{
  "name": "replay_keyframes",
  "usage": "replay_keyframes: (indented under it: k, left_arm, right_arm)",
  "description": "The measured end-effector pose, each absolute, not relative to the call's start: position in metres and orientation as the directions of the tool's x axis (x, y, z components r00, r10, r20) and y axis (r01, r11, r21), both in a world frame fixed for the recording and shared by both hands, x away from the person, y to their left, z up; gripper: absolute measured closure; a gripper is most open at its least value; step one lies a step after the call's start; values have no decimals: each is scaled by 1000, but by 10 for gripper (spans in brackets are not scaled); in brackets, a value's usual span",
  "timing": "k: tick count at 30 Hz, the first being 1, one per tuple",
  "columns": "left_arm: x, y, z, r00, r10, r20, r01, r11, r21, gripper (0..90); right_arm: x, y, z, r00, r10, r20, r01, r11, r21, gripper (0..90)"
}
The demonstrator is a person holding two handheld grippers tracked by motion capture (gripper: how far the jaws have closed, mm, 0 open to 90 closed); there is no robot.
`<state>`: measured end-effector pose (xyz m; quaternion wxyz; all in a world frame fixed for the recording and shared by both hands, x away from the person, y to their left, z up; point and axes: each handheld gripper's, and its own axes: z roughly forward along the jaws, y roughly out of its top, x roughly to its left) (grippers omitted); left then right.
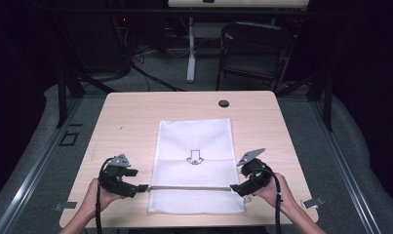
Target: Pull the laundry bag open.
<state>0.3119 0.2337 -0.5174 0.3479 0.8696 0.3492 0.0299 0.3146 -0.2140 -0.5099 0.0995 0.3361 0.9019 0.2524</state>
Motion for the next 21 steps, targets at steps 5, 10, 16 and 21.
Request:
replay_keyframes:
  k: [5,10,16,21]
  left_arm:
    - [302,251,-513,695,689,-205,628,-444,639,135]
    - [294,274,-515,625,764,-160,659,-406,633,84]
    - [296,292,-535,554,817,-158,714,-369,595,56]
    - [303,294,-549,533,824,-193,744,-348,570,42]
  right_arm:
    - [306,-260,-505,-663,749,-9,628,563,537,0]
    - [291,-303,-513,-574,819,5,680,473,560,0]
    - [292,-322,-538,-543,840,0,729,471,496,0]
    - [293,-318,-544,-560,829,-2,732,496,466,0]
